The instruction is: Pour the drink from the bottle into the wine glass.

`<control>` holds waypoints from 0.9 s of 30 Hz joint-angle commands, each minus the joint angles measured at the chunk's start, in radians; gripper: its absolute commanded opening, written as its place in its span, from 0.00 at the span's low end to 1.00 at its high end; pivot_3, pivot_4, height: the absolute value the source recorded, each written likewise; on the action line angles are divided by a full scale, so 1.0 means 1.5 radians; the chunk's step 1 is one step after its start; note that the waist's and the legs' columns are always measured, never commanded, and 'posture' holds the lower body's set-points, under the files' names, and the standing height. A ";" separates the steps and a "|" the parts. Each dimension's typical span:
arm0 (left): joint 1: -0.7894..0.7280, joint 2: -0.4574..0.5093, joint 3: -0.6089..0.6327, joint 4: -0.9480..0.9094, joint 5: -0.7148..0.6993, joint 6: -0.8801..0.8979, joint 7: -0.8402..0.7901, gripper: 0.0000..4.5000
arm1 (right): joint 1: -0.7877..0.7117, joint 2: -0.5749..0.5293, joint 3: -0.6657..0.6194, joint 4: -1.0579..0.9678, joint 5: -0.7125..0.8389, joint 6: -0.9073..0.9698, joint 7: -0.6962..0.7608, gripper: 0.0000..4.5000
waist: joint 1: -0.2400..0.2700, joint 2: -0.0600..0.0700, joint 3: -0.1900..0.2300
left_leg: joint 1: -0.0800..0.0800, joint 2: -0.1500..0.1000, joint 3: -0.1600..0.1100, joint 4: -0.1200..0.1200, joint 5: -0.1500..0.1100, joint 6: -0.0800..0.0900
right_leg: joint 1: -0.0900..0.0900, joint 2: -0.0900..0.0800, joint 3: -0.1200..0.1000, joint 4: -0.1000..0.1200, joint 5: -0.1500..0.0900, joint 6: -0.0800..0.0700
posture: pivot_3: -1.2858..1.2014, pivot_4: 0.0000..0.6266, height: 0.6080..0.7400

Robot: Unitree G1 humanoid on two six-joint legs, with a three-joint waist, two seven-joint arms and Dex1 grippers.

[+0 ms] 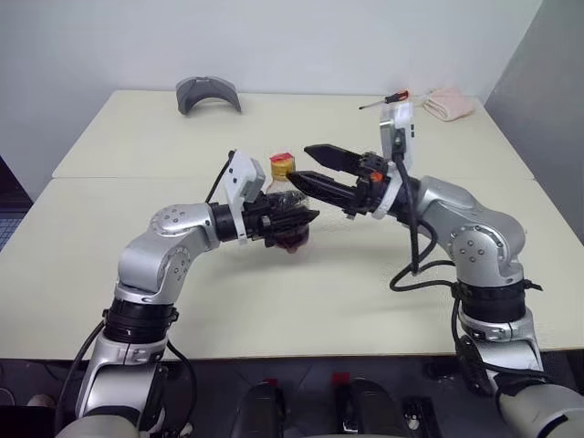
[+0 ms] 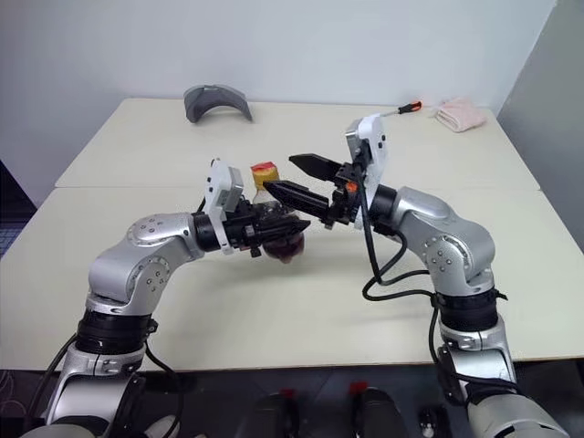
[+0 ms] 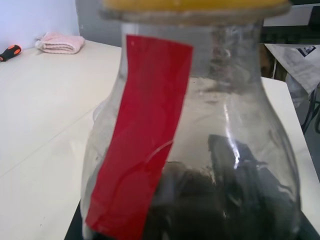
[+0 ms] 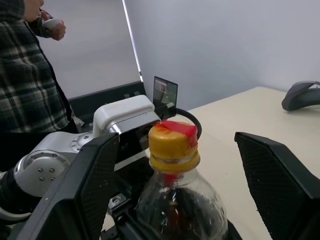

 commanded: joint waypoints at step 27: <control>-0.019 -0.008 -0.009 -0.027 -0.012 0.002 -0.008 0.41 | -0.044 0.041 0.022 0.038 -0.068 -0.068 -0.001 0.88 | 0.000 0.000 0.000 | 0.000 0.000 0.000 0.000 0.000 0.000 | 0.000 0.000 0.000 0.000 0.000 0.000 | 0.52 0.24 1.00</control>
